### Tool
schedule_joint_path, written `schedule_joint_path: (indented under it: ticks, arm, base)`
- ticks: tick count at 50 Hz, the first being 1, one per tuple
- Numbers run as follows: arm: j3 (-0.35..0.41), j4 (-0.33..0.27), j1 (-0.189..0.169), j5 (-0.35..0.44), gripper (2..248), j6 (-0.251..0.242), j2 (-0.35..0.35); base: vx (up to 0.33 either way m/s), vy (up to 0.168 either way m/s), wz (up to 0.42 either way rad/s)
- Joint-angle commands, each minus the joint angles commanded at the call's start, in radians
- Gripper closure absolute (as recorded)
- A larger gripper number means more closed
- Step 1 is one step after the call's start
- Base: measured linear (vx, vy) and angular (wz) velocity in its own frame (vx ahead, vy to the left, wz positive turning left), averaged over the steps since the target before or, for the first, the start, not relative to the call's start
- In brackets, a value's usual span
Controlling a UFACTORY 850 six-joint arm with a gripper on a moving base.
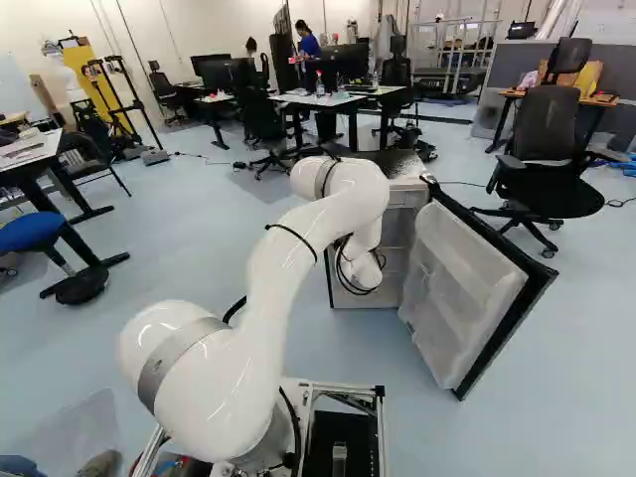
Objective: Grab a drink from the fridge
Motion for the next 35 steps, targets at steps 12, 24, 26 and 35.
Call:
schedule_joint_path:
  ticks: [12,24,26,35]
  arm:
    - [0.000,0.000,0.000,0.000,6,0.000,0.000]
    - [0.000,0.000,0.000,0.000,44,0.000,0.000]
    - [0.000,0.000,0.000,0.000,44,0.000,0.000]
    - [0.000,0.000,0.000,0.000,62,0.000,0.000]
  base:
    - [0.000,0.000,0.000]
    - [0.000,0.000,0.000]
    - [0.000,0.000,0.000]
    - [0.000,0.000,0.000]
